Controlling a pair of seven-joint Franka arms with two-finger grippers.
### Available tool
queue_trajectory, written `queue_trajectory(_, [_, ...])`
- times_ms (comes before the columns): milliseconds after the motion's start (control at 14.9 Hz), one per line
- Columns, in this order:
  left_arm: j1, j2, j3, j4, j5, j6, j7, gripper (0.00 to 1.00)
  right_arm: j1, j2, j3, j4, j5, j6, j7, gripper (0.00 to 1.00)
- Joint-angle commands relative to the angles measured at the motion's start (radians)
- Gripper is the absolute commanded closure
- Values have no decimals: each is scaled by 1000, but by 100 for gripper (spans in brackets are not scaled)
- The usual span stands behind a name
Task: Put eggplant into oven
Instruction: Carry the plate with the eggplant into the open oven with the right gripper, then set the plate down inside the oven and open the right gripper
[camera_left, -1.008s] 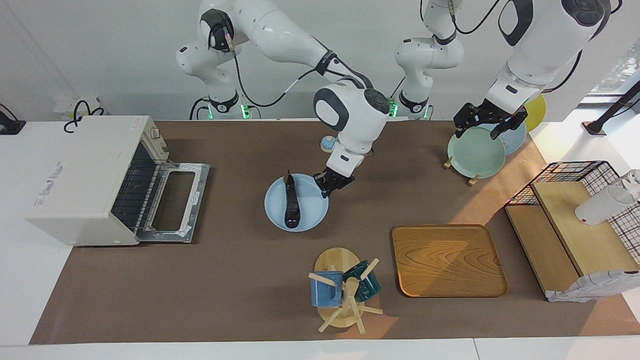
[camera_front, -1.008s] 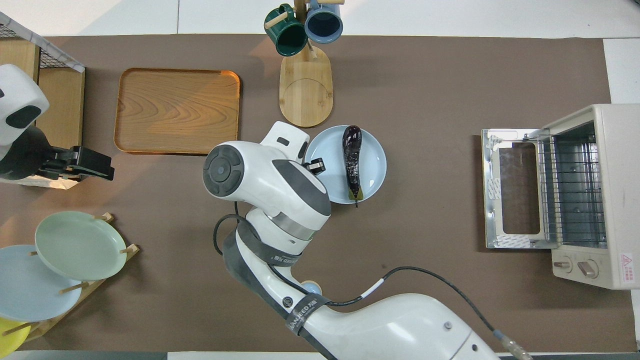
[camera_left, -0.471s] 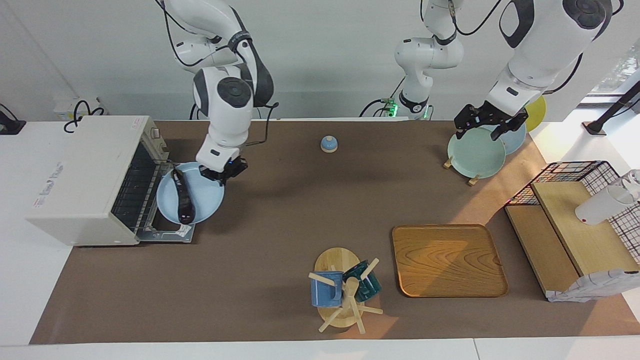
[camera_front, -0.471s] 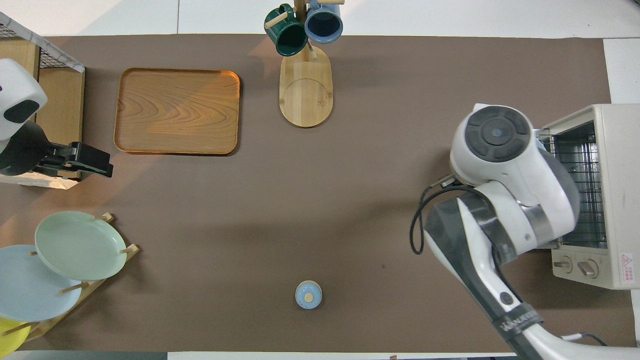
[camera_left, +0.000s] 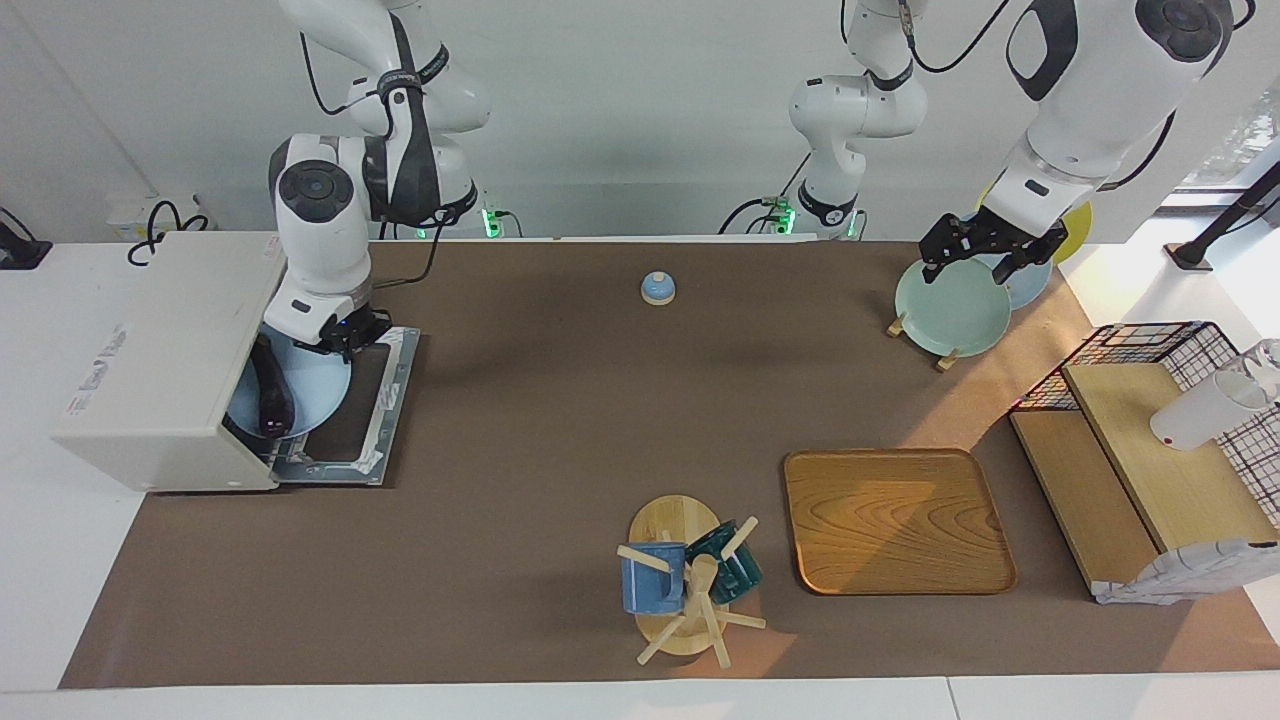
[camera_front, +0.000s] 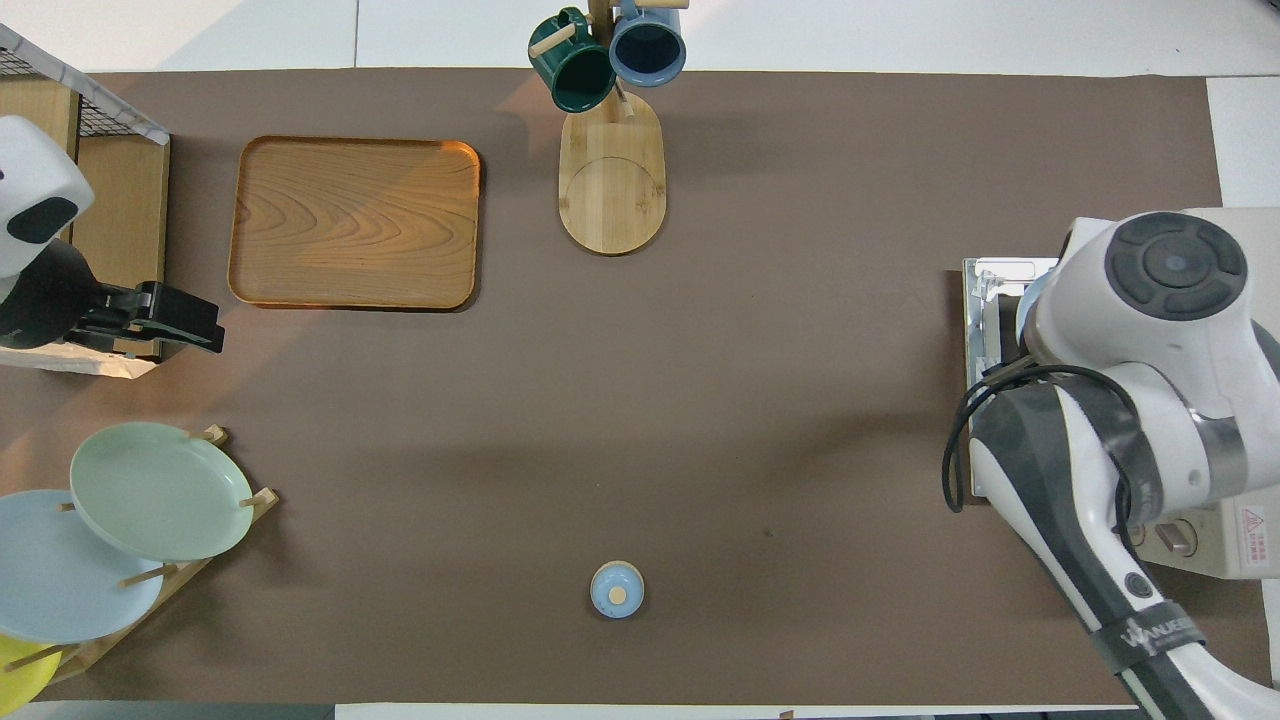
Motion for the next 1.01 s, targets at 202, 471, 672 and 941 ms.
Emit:
queue_trajectory(202, [5, 12, -2, 22, 28, 9, -2, 0, -49, -48, 18, -86, -1, 77, -29, 100])
queue_trajectory(471, [5, 9, -3, 17, 28, 7, -3, 0, -49, -45, 20, -80, -1, 97, -38, 80])
queue_trajectory(672, [5, 6, -3, 16, 28, 12, -6, 0, -33, -42, 23, -43, 5, 68, -38, 76])
queue_trajectory(941, [4, 2, -2, 7, 28, 10, -11, 0, 43, 5, 26, 15, 130, 97, 18, 100])
